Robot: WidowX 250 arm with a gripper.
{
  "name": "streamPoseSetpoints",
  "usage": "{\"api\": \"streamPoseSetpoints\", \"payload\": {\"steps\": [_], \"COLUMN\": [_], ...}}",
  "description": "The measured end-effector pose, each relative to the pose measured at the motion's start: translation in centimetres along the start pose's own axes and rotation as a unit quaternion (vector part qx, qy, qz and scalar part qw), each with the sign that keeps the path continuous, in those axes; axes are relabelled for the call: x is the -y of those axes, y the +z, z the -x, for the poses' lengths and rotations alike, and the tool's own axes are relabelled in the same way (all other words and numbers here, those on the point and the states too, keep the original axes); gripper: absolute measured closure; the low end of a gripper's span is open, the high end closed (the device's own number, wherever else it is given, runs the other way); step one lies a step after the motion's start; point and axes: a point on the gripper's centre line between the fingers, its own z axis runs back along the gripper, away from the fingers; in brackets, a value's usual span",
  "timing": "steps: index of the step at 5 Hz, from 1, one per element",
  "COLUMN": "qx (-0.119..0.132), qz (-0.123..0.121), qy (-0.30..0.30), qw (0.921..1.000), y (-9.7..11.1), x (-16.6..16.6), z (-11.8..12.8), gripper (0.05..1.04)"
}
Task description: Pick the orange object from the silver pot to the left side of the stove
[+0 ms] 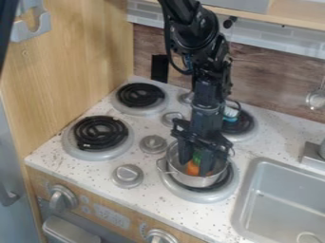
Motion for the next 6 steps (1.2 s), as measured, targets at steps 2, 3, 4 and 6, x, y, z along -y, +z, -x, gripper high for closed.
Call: {"api": "streamPoseSetpoints", "payload": {"steps": [2, 3, 4, 6], "qx": [0.081, 0.093, 0.11, 0.105], "qz": [0.015, 0.015, 0.01, -0.031], "qy": [0.042, 0.106, 0.184, 0.243], "qw": [0.9957, 0.9899, 0.9768, 0.9639], "y": [5.5, 6.8, 7.8, 5.8], "x": [-2.3, -6.0, -10.0, -14.3], "z": [-1.6, -1.1, -0.7, -3.0], "gripper": [0.58, 0.58, 0.58, 0.58]}}
